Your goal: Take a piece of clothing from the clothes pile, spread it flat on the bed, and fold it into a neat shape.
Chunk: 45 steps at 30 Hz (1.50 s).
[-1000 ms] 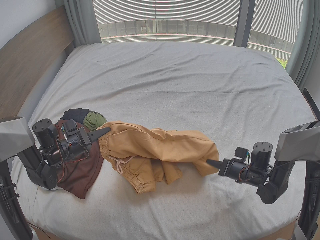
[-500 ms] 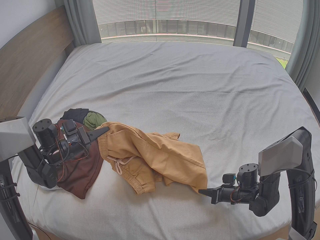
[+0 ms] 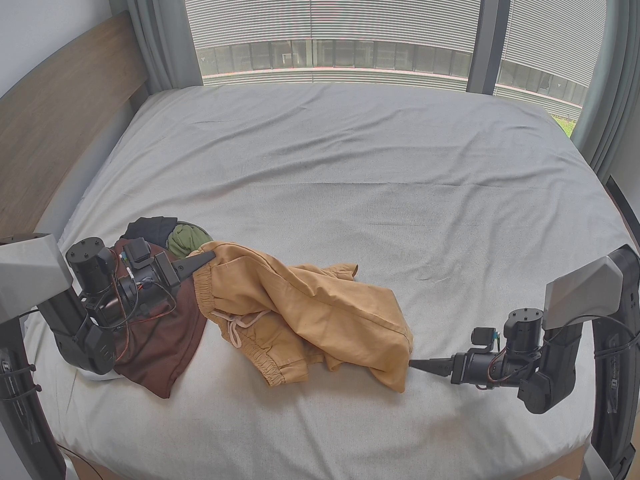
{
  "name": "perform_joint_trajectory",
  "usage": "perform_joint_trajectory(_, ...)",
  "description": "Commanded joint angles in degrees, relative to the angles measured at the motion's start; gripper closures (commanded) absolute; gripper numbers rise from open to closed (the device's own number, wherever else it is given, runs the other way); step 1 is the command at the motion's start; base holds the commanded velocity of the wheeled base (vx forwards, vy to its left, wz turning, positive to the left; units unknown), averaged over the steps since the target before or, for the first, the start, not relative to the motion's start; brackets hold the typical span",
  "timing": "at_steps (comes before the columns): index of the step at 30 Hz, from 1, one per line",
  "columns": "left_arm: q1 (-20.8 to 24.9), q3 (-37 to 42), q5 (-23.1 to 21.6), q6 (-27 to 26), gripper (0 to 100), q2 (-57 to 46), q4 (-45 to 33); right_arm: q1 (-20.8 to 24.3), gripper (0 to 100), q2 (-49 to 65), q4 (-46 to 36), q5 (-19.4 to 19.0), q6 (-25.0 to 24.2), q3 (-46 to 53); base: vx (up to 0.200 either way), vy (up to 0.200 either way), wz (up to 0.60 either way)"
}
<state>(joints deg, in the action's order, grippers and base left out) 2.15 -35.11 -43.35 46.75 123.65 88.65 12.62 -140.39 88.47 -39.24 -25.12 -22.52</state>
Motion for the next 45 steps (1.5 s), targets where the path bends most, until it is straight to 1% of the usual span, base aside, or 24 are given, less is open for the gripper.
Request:
perform_joint_trajectory(1,-0.12,-0.22,0.02,-0.08,100,0.19,0.03,-1.02,0,1.52,0.04,-0.49,-3.44,-3.15,0.0,0.0,0.0)
perform_joint_trajectory(6,-0.12,-0.22,0.02,-0.7,100,0.19,0.03,1.01,0,0.9,-0.14,-0.13,-7.31,-6.93,0.0,0.0,0.0)
perform_joint_trajectory(9,-0.04,-0.14,0.02,-1.05,100,0.01,0.03,1.71,0,0.29,-0.14,0.04,-8.8,-9.74,0.0,0.0,0.0)
perform_joint_trajectory(13,-0.04,-0.05,0.02,-1.05,100,-0.16,0.03,2.24,0,-0.33,-0.22,0.22,-10.65,-11.15,0.0,0.0,0.0)
perform_joint_trajectory(26,-0.04,0.04,0.02,-1.14,100,-0.25,0.03,2.06,0,-2.35,-0.22,0.39,-10.47,-10.27,0.0,0.0,0.0)
perform_joint_trajectory(35,0.23,0.13,0.02,-1.14,100,-0.25,0.03,2.76,0,-3.23,-0.22,0.66,-10.38,-10.0,0.0,0.0,0.0)
perform_joint_trajectory(40,0.23,0.13,0.02,-1.14,100,-0.16,0.03,4.87,0,-3.31,-0.14,2.33,-10.47,-10.97,0.0,0.0,0.0)
perform_joint_trajectory(42,0.23,0.13,0.02,-1.14,100,-0.07,0.03,6.37,0,-3.23,-0.05,3.91,-10.65,-11.67,0.0,0.0,0.0)
perform_joint_trajectory(45,0.05,0.04,0.02,-1.14,100,0.1,0.03,7.16,0,-2.52,-0.05,4.09,-10.91,-11.23,0.0,0.0,0.0)
